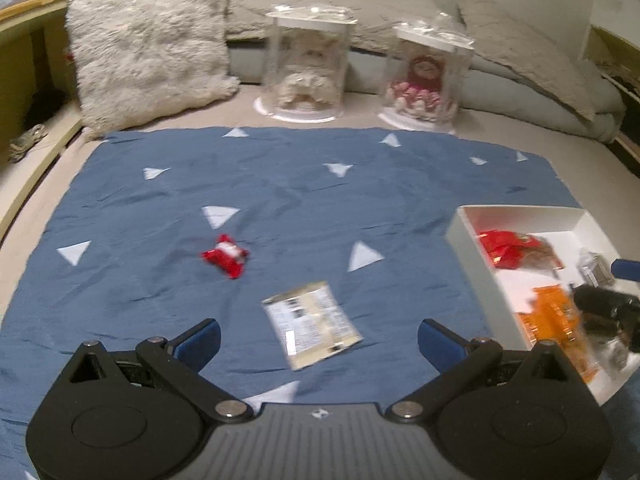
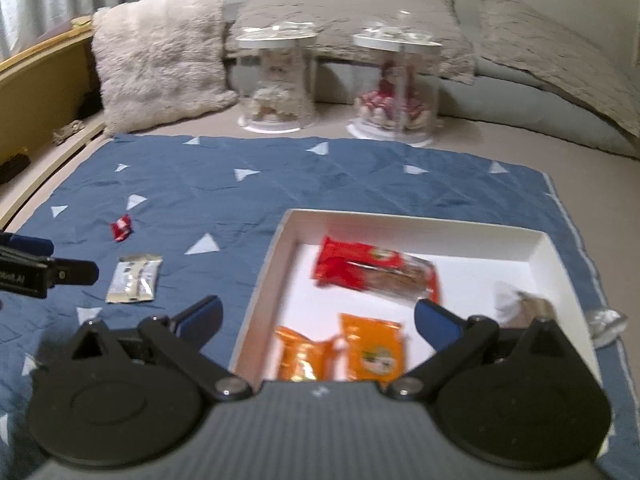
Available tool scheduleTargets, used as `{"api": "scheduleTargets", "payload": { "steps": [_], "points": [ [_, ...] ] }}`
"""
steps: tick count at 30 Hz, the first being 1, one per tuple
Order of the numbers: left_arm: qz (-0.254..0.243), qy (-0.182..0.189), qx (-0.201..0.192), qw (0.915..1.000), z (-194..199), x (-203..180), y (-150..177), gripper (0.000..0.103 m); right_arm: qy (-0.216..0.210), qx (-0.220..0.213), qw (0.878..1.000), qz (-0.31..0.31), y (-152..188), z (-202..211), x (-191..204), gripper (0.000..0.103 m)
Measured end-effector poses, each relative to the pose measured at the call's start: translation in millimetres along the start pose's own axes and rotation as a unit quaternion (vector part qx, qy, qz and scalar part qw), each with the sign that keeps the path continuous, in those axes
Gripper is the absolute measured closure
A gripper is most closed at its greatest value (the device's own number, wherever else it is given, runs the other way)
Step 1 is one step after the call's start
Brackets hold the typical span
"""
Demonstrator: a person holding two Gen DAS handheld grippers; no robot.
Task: Organize snacks
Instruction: 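Move both tools back from the tray toward the red candy and beige packet, then grasp the small red candy with the left tool while the right tool grasps the beige packet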
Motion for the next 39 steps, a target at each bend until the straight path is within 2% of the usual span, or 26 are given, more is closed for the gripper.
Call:
{"api": "scheduleTargets", "payload": {
  "steps": [7, 15, 19, 22, 25, 26, 29, 36, 37, 39],
  "points": [
    [0.025, -0.006, 0.005, 0.9997, -8.8, 47.0, 11.1, 0.000, -0.032, -0.005, 0.999, -0.033, -3.6, -24.4, 42.9, 0.001],
    [0.036, 0.004, -0.018, 0.9992, -30.9, 79.2, 7.9, 0.000, -0.064, 0.008, 0.997, -0.052, 7.0, -62.6, 93.6, 0.001],
    [0.102, 0.017, -0.006, 0.9946, -52.0, 90.7, 4.9, 0.000, -0.066, 0.033, 0.996, -0.058, 23.4, -90.6, 113.5, 0.001],
    [0.129, 0.018, 0.005, 0.9915, -67.0, 93.1, 0.4, 0.001, -0.073, 0.044, 0.994, -0.061, 34.2, -109.0, 125.9, 0.005],
    [0.173, 0.026, 0.018, 0.9844, -82.8, 95.4, -2.7, 0.003, -0.078, 0.050, 0.993, -0.069, 40.7, -122.9, 132.0, 0.008],
    [0.191, 0.030, 0.023, 0.9809, -87.7, 97.0, -3.4, 0.007, -0.081, 0.055, 0.993, -0.072, 42.3, -125.4, 132.1, 0.008],
    [0.242, 0.039, 0.025, 0.9691, -99.2, 102.8, -4.7, 0.010, -0.097, 0.071, 0.990, -0.072, 45.8, -137.1, 141.3, 0.013],
    [0.351, 0.024, 0.021, 0.9357, -115.6, 113.2, -12.3, 0.018, -0.106, 0.069, 0.992, -0.029, 49.4, -151.1, 164.2, 0.015],
    [0.359, 0.022, 0.022, 0.9327, -118.3, 112.5, -13.7, 0.019, -0.107, 0.068, 0.992, -0.023, 49.3, -152.0, 165.6, 0.015],
    [0.359, 0.013, 0.027, 0.9329, -123.4, 110.0, -18.0, 0.020, -0.103, 0.066, 0.992, -0.012, 49.9, -154.3, 167.5, 0.017]
  ]
}}
Point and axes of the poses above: each gripper's, at about its wrist camera, not at the fingertips, and z roughly against the way its jaws point, x to its left, y to its underside, the point moved 4 cm from there along -z, roughly the way its jaws point, and after that the axes turned 13 degrees about -z, right-handed, at the moved point
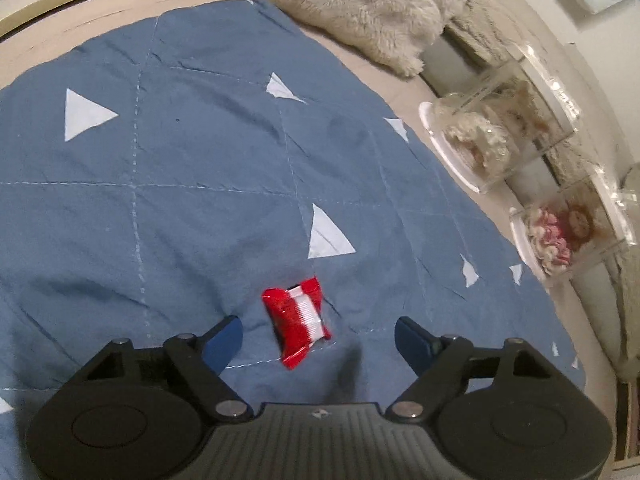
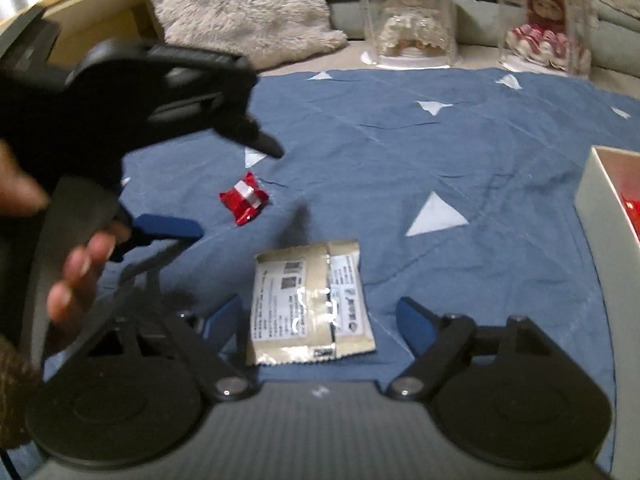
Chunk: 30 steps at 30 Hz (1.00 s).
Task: Organize snacks
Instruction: 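Grasp the small red candy with the left tool while the right tool grasps the beige packet, then carry the red candy and beige packet with both tools over the tray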
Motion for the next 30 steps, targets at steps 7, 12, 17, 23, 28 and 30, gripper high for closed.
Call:
{"api": "scheduleTargets", "payload": {
  "steps": [7, 12, 17, 23, 28, 30],
  "points": [
    [-0.046, -0.046, -0.004, 0.9979, -10.4, -11.2, 1.2, 0.037, 0.002, -0.002, 0.999, 0.033, 1.9, -4.8, -5.4, 0.034],
    [-0.060, -0.068, -0.009, 0.9958, -9.3, -4.6, 2.4, 0.067, -0.013, -0.008, 0.998, 0.058, 6.4, 1.9, -9.8, 0.039],
    [-0.071, -0.061, -0.016, 0.9955, -2.7, -0.3, 4.7, 0.074, -0.016, -0.005, 0.997, 0.069, 9.5, 8.6, -4.7, 0.041],
    [-0.088, -0.048, -0.029, 0.9945, 19.1, -6.9, 6.0, 0.074, -0.022, -0.002, 0.997, 0.068, 4.8, 15.8, -5.6, 0.041],
    [-0.129, -0.051, -0.050, 0.9891, 51.4, -22.3, 6.3, 0.074, -0.025, -0.013, 0.997, 0.072, -2.1, 34.4, -6.1, 0.041],
    [-0.138, -0.051, -0.052, 0.9878, 61.6, -26.6, 8.2, 0.074, -0.025, -0.019, 0.997, 0.073, -7.2, 44.0, -6.5, 0.041]
  ]
}}
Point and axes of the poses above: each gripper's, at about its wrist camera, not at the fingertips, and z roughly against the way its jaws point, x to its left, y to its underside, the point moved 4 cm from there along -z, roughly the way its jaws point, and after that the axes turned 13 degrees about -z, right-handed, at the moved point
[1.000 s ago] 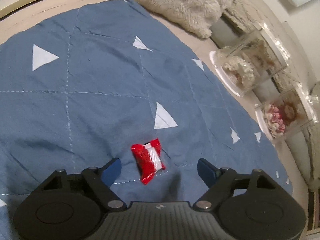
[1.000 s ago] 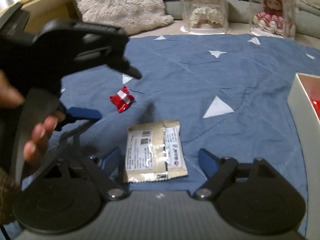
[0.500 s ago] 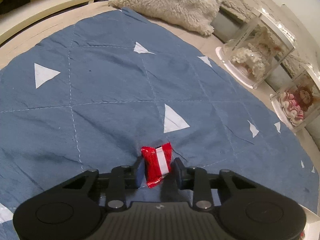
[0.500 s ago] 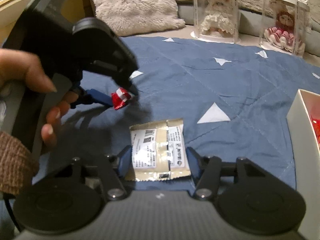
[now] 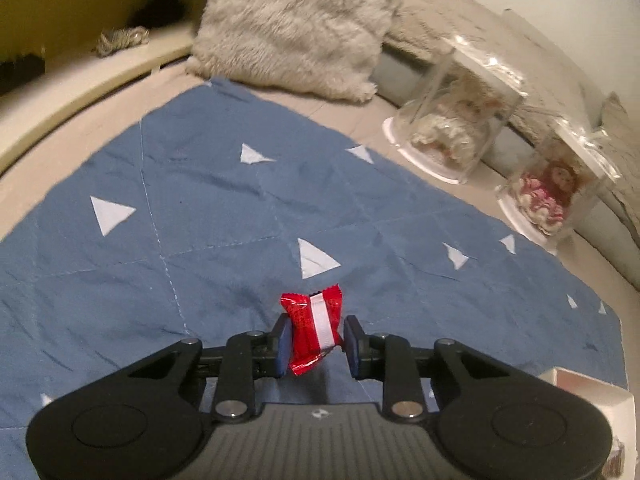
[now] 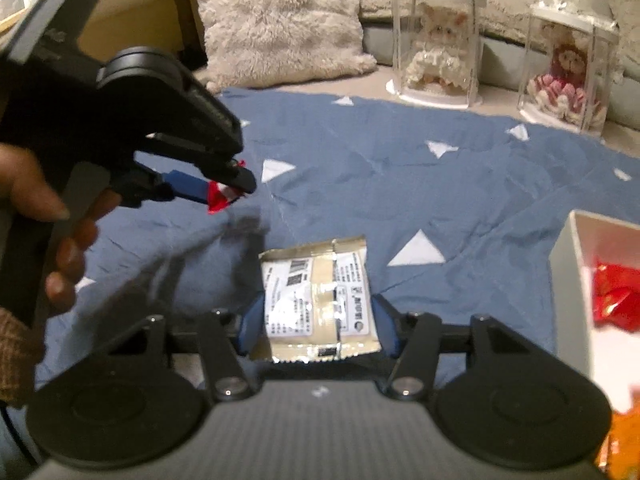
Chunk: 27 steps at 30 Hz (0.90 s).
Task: Organize snacks
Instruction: 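Carry the red candy and beige packet with both tools over the tray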
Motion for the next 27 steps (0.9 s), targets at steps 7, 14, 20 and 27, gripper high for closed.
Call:
{"api": "scheduleTargets", "payload": {
  "steps": [7, 14, 20, 27],
  "points": [
    [-0.041, -0.005, -0.008, 0.9991, 36.0, -15.9, 5.0, 0.074, -0.009, -0.019, 1.000, -0.004, -13.3, 39.0, -3.8, 0.041],
    [-0.072, -0.002, -0.020, 0.9972, 67.4, -30.0, 15.0, 0.074, -0.005, -0.033, 0.999, 0.002, -23.6, 74.5, -12.8, 0.041],
    [-0.095, 0.005, -0.026, 0.9951, 87.3, -47.3, 25.3, 0.074, 0.010, -0.047, 0.999, -0.003, -34.1, 107.5, -33.2, 0.041],
    [-0.146, 0.018, -0.039, 0.9883, 107.0, -90.7, 38.4, 0.074, 0.033, -0.064, 0.997, -0.017, -41.3, 137.5, -65.4, 0.041]
  ]
}}
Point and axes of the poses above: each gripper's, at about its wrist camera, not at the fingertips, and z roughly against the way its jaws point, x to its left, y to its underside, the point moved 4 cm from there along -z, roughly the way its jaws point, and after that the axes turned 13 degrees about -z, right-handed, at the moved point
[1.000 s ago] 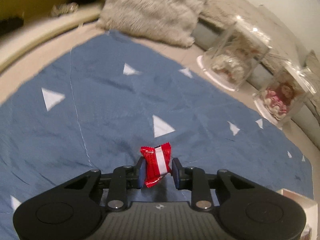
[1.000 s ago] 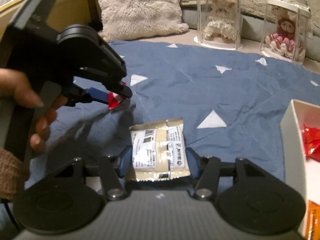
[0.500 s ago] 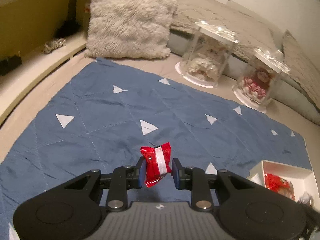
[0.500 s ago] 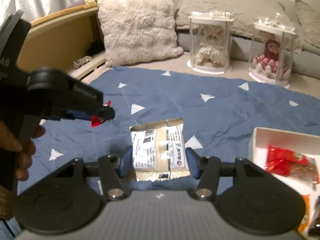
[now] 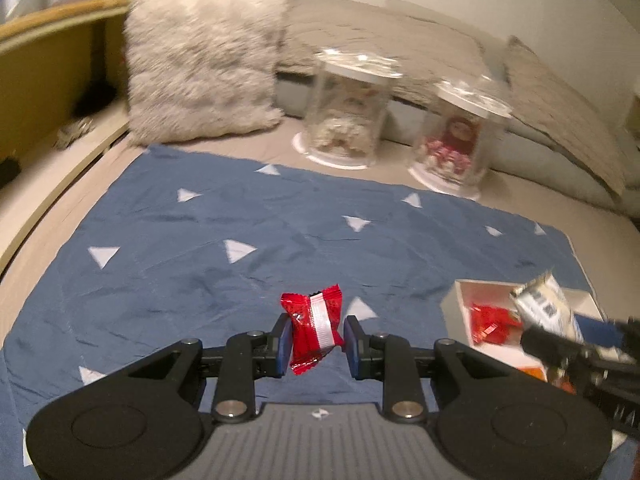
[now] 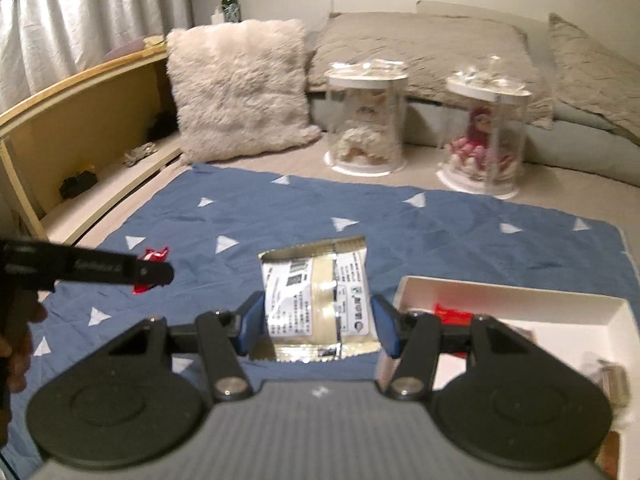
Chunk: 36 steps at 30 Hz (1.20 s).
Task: Organize snacks
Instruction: 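Carry the red candy and beige packet with both tools over the tray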
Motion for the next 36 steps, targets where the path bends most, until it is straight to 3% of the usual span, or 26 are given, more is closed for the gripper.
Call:
{"api": "scheduleTargets", "payload": {
  "steps": [13, 25, 30, 36],
  "points": [
    [-0.056, 0.050, -0.015, 0.9971, 6.2, -80.5, -6.9, 0.074, 0.040, -0.024, 0.998, -0.053, -1.0, 41.6, -86.2, 0.041],
    [-0.082, 0.120, -0.027, 0.9891, -23.1, -153.6, -24.3, 0.074, 0.079, -0.057, 0.985, -0.144, -12.0, 68.1, -182.2, 0.040],
    [-0.105, 0.152, -0.004, 0.9828, -47.1, -178.3, -24.1, 0.074, 0.090, -0.053, 0.979, -0.176, -17.8, 53.1, -206.2, 0.040],
    [-0.118, 0.176, 0.029, 0.9768, -79.6, -190.8, -25.5, 0.074, 0.113, -0.017, 0.976, -0.184, -16.4, 16.1, -224.3, 0.040]
  ]
}}
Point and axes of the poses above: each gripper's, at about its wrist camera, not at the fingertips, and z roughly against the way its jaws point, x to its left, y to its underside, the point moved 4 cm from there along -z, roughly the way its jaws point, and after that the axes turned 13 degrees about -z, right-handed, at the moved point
